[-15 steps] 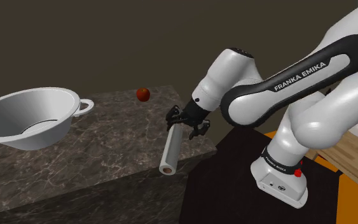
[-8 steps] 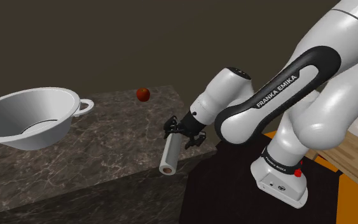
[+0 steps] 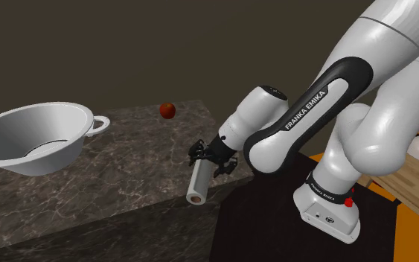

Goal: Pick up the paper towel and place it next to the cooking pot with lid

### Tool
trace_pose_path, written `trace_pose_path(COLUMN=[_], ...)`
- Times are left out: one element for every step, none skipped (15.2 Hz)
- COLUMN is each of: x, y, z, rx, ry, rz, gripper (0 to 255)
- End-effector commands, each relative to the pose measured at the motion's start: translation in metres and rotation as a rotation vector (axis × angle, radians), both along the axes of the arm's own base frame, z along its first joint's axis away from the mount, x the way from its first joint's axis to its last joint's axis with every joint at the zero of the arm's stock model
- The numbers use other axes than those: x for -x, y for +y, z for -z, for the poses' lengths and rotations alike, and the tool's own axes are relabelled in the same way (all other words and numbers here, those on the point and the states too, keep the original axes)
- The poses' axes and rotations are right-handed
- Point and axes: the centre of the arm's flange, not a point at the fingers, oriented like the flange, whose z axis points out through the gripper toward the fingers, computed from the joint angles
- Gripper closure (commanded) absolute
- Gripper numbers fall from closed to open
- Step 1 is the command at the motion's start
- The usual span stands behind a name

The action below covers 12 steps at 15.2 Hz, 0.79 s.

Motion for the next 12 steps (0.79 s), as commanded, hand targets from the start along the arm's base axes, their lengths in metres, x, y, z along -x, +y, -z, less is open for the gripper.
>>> trace_pose_path(x=[0.0,0.0,0.0,0.0,0.0,0.0,0.0,0.0,0.0,0.0,0.0,0.0], y=[0.0,0.0,0.0,0.0,0.0,0.0,0.0,0.0,0.0,0.0,0.0,0.0], z=[0.0001,0.0,0.0,0.0,0.0,0.0,0.0,0.0,0.0,0.0,0.0,0.0001], rx=[0.0,0.0,0.0,0.0,0.0,0.0,0.0,0.0,0.0,0.0,0.0,0.0], ry=[0.0,0.0,0.0,0.0,0.0,0.0,0.0,0.0,0.0,0.0,0.0,0.0], rz=[0.0,0.0,0.0,0.0,0.0,0.0,0.0,0.0,0.0,0.0,0.0,0.0], gripper=[0,0,255,255,255,255,255,255,255,255,255,255])
